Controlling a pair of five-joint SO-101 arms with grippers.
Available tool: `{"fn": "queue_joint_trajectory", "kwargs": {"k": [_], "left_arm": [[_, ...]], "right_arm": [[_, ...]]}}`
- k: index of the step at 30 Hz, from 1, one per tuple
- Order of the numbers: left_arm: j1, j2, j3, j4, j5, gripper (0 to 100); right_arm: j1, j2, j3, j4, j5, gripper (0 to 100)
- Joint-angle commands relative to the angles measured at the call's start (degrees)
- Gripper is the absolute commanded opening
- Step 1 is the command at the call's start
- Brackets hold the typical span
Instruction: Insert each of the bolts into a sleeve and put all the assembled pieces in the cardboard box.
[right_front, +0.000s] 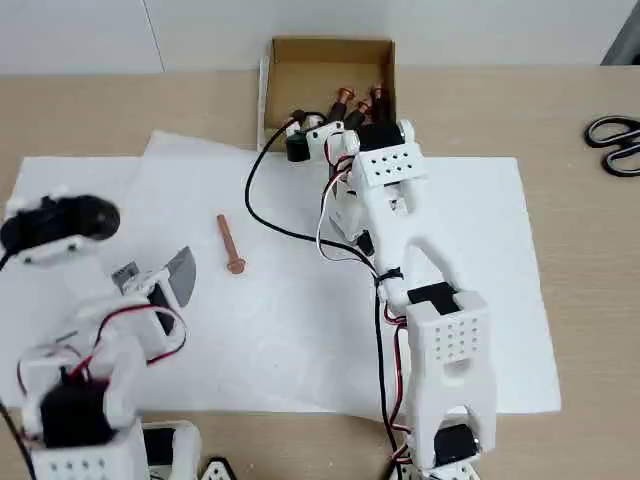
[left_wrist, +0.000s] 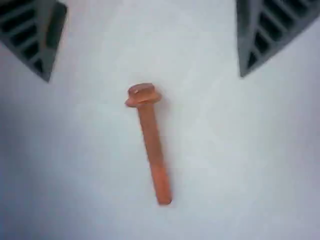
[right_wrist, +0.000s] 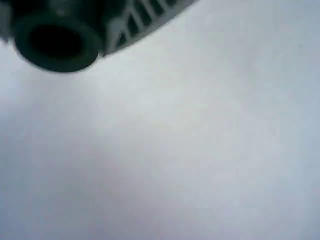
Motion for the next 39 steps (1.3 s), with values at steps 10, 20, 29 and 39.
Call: {"fn": "queue_joint_trajectory", "kwargs": {"k": [10,20,29,39], "left_arm": [[1.3,45.1,-24.2,-1.9,0.3,20],[10.6,70.2,-36.5,1.2,1.5,14],[10.5,79.2,-36.8,-7.2,11.2,9],[10.7,85.9,-37.1,-11.4,13.5,9]], "right_arm": [[0.0,-0.9,-2.7,0.7,-6.1,0.3],[0.1,-0.9,-2.7,0.7,-7.6,0.4],[0.1,-0.9,-2.7,0.5,-7.6,0.4],[0.1,-0.9,-2.7,0.3,-7.6,0.4]]}}
